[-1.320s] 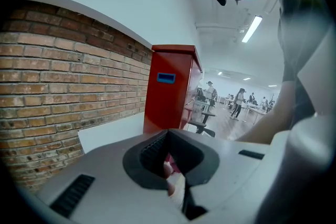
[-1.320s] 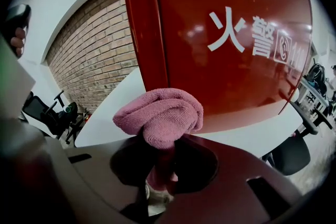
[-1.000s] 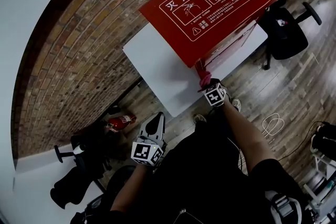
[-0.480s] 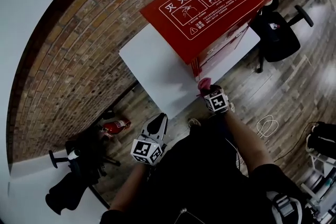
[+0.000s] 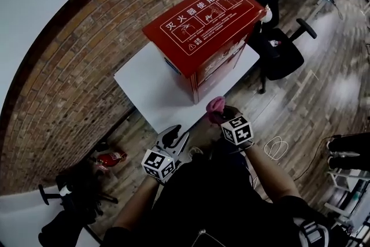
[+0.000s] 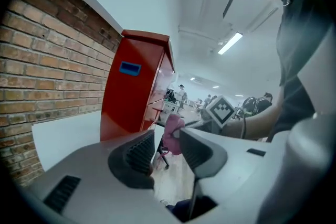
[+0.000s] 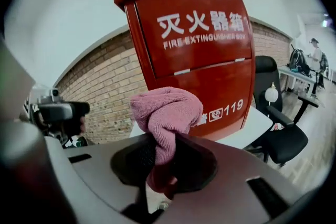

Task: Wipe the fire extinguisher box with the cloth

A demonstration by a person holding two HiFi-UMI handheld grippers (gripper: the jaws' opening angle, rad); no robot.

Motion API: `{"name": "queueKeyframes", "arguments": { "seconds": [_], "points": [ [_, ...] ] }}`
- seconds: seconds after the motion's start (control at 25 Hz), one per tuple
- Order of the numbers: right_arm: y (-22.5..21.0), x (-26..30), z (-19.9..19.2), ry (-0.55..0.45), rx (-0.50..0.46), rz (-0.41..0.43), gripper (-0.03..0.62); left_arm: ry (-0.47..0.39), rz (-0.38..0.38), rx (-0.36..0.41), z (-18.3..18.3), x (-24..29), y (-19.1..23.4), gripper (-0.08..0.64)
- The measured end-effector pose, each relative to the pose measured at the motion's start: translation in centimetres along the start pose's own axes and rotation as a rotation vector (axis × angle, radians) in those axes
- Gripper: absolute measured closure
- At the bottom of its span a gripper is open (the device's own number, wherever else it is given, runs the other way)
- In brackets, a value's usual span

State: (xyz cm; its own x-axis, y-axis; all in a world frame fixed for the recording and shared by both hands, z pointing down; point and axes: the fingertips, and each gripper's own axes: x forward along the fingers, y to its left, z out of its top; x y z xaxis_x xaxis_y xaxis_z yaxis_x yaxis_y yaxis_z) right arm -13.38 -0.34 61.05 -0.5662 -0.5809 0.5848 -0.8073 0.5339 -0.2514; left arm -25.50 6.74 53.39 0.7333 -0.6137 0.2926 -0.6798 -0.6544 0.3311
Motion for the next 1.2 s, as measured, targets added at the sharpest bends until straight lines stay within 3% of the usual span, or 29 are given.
{"name": "queueKeyframes", "arguments": {
  "seconds": [0.32,0.68,0.92,1.2],
  "points": [
    [1.1,-7.0,7.3,-0.244,-0.058,-0.079,0.508,-0.033,-0.012,0.05,2.9,1.1,-1.1,0.405],
    [2.7,-13.5,13.6,-0.483,-0.103,-0.138,0.508,-0.243,-0.026,0.122,10.8,-0.5,-3.6,0.424],
    [3.6,-15.1,15.2,-0.541,-0.142,-0.173,0.508,-0.333,-0.025,0.162,13.9,-1.5,-4.7,0.526],
    [3.8,-14.8,15.0,-0.521,-0.148,-0.188,0.508,-0.333,-0.048,0.156,14.3,-1.7,-4.7,0.537]
  ]
}}
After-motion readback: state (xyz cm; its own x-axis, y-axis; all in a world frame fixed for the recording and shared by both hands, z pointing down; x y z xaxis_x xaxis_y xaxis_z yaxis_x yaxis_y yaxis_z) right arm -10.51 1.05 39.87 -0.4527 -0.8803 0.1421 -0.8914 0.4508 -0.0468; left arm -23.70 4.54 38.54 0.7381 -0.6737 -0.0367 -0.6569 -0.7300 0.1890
